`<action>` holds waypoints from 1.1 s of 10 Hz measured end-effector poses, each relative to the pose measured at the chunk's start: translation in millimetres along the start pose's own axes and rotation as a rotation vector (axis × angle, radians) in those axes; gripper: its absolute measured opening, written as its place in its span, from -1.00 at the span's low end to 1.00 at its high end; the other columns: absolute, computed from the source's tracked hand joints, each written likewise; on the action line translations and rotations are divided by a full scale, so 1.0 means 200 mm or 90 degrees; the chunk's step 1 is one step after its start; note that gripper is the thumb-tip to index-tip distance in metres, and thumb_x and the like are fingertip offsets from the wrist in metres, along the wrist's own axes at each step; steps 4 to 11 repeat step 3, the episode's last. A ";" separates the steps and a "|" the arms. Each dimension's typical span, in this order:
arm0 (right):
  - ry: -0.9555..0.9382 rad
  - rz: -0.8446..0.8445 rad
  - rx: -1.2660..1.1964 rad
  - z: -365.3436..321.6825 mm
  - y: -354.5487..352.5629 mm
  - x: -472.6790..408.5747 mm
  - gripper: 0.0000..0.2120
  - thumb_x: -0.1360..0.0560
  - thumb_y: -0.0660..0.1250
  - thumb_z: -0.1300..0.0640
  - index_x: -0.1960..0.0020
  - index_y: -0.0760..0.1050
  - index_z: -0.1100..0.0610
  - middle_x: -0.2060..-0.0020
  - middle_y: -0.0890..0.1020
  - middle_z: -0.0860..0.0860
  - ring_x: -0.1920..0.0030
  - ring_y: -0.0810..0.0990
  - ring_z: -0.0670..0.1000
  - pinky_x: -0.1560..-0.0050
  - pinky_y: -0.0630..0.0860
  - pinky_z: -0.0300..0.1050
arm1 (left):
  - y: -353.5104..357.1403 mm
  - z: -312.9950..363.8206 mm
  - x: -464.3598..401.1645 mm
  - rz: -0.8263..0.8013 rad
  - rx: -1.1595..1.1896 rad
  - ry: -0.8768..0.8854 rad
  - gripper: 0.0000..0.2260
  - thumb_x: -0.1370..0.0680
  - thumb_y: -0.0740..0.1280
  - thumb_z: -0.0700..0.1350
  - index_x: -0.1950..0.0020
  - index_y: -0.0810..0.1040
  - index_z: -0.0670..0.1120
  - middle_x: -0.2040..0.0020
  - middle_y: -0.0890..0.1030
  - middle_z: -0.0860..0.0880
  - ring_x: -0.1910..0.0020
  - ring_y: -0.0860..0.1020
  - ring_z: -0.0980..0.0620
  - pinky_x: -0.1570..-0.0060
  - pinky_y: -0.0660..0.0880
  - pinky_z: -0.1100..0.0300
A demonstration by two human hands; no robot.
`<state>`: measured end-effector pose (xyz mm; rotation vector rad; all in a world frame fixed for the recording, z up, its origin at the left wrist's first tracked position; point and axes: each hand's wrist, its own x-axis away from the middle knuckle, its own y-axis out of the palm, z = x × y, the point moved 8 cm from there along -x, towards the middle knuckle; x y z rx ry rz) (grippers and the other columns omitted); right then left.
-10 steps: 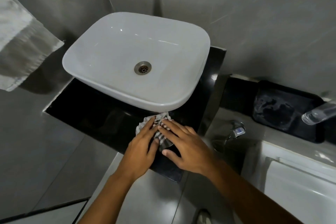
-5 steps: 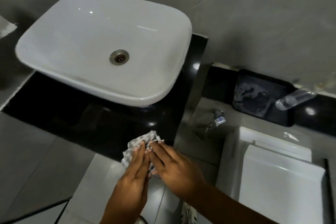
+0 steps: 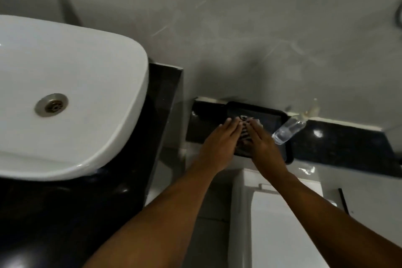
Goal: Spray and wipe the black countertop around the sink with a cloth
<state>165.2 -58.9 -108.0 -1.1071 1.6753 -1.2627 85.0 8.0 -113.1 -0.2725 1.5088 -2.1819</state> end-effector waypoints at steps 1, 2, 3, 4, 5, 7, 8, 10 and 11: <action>0.069 -0.115 0.055 0.23 0.20 0.06 -0.50 -0.63 0.17 0.16 -0.54 0.17 0.21 -0.54 0.20 0.20 -0.54 0.15 0.21 -0.47 0.22 0.17 | 0.28 0.05 -0.12 -0.100 -0.045 -0.002 -0.52 -0.66 0.14 -0.11 -0.54 0.10 -0.15 -0.59 0.09 -0.14 -0.56 0.04 -0.10 -0.52 0.00 0.01; 0.105 -0.184 0.092 0.31 0.30 0.04 -0.49 -0.61 0.16 0.11 -0.53 0.19 0.18 -0.53 0.23 0.18 -0.50 0.24 0.22 -0.43 0.27 0.17 | 0.38 0.02 -0.12 -0.114 -0.005 -0.054 -0.53 -0.64 0.16 -0.12 -0.53 0.15 -0.15 -0.58 0.14 -0.15 -0.55 0.07 -0.09 -0.50 0.00 0.04; 0.149 -0.307 0.081 0.30 0.22 -0.05 -0.53 -0.60 0.17 0.08 -0.46 0.28 0.23 -0.45 0.35 0.22 -0.39 0.40 0.24 -0.33 0.38 0.15 | 0.31 0.10 -0.14 -0.170 -0.025 -0.046 -0.48 -0.62 0.18 -0.12 -0.55 0.09 -0.14 -0.58 0.13 -0.15 -0.55 0.07 -0.11 -0.51 0.02 -0.01; 0.149 -0.307 0.081 0.30 0.22 -0.05 -0.53 -0.60 0.17 0.08 -0.46 0.28 0.23 -0.45 0.35 0.22 -0.39 0.40 0.24 -0.33 0.38 0.15 | 0.31 0.10 -0.14 -0.170 -0.025 -0.046 -0.48 -0.62 0.18 -0.12 -0.55 0.09 -0.14 -0.58 0.13 -0.15 -0.55 0.07 -0.11 -0.51 0.02 -0.01; 0.149 -0.307 0.081 0.30 0.22 -0.05 -0.53 -0.60 0.17 0.08 -0.46 0.28 0.23 -0.45 0.35 0.22 -0.39 0.40 0.24 -0.33 0.38 0.15 | 0.31 0.10 -0.14 -0.170 -0.025 -0.046 -0.48 -0.62 0.18 -0.12 -0.55 0.09 -0.14 -0.58 0.13 -0.15 -0.55 0.07 -0.11 -0.51 0.02 -0.01; 0.149 -0.307 0.081 0.30 0.22 -0.05 -0.53 -0.60 0.17 0.08 -0.46 0.28 0.23 -0.45 0.35 0.22 -0.39 0.40 0.24 -0.33 0.38 0.15 | 0.31 0.10 -0.14 -0.170 -0.025 -0.046 -0.48 -0.62 0.18 -0.12 -0.55 0.09 -0.14 -0.58 0.13 -0.15 -0.55 0.07 -0.11 -0.51 0.02 -0.01; 0.149 -0.307 0.081 0.30 0.22 -0.05 -0.53 -0.60 0.17 0.08 -0.46 0.28 0.23 -0.45 0.35 0.22 -0.39 0.40 0.24 -0.33 0.38 0.15 | 0.31 0.10 -0.14 -0.170 -0.025 -0.046 -0.48 -0.62 0.18 -0.12 -0.55 0.09 -0.14 -0.58 0.13 -0.15 -0.55 0.07 -0.11 -0.51 0.02 -0.01; 0.149 -0.307 0.081 0.30 0.22 -0.05 -0.53 -0.60 0.17 0.08 -0.46 0.28 0.23 -0.45 0.35 0.22 -0.39 0.40 0.24 -0.33 0.38 0.15 | 0.31 0.10 -0.14 -0.170 -0.025 -0.046 -0.48 -0.62 0.18 -0.12 -0.55 0.09 -0.14 -0.58 0.13 -0.15 -0.55 0.07 -0.11 -0.51 0.02 -0.01; 0.149 -0.307 0.081 0.30 0.22 -0.05 -0.53 -0.60 0.17 0.08 -0.46 0.28 0.23 -0.45 0.35 0.22 -0.39 0.40 0.24 -0.33 0.38 0.15 | 0.31 0.10 -0.14 -0.170 -0.025 -0.046 -0.48 -0.62 0.18 -0.12 -0.55 0.09 -0.14 -0.58 0.13 -0.15 -0.55 0.07 -0.11 -0.51 0.02 -0.01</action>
